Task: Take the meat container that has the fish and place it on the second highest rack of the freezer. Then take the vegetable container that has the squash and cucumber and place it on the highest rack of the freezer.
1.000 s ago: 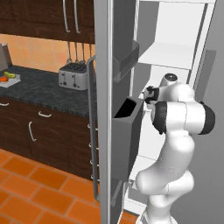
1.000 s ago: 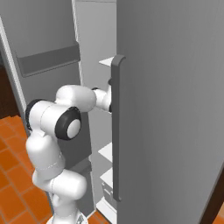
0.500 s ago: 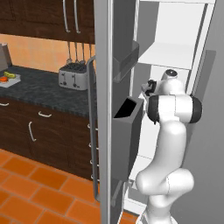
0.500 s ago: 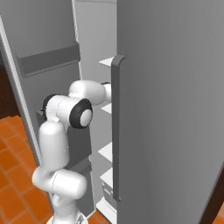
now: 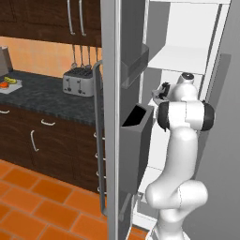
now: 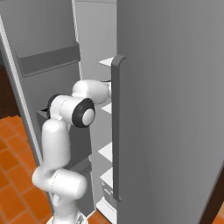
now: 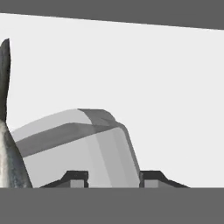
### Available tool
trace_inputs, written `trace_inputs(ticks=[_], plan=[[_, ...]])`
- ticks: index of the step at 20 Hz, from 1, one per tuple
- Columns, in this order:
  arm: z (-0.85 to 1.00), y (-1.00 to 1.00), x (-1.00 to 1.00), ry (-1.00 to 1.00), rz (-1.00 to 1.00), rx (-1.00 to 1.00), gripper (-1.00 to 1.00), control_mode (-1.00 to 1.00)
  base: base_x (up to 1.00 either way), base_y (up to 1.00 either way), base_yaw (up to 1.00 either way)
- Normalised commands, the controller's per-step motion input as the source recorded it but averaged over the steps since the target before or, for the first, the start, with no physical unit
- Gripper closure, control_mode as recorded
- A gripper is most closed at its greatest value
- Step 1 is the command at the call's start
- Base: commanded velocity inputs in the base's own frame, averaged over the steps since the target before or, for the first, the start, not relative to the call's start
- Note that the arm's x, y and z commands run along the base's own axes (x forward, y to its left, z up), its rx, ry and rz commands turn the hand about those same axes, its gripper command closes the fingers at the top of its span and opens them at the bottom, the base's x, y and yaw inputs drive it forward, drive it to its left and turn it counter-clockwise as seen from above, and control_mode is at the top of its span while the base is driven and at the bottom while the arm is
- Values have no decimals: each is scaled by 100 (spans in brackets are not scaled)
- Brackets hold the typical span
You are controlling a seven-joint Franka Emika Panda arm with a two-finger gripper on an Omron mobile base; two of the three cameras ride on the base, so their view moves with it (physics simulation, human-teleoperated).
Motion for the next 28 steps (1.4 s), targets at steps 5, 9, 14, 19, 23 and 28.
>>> trace_inputs(ticks=[5, 9, 14, 19, 23, 28], plan=[[-31, 55, -24, -11, 0, -6, -100, -100, 0, 0, 0], [-7, 56, -25, -8, 0, -2, -100, -100, 0, 0, 0], [24, 26, -58, -8, 0, 0, -100, -100, 0, 0, 0], [43, 16, -94, -5, 0, 0, -100, -100, 0, 0, 0], [54, 43, -99, -1, 0, 0, -100, -100, 0, 0, 0], [55, 17, -99, 0, 1, 0, -100, -100, 0, 0, 0]])
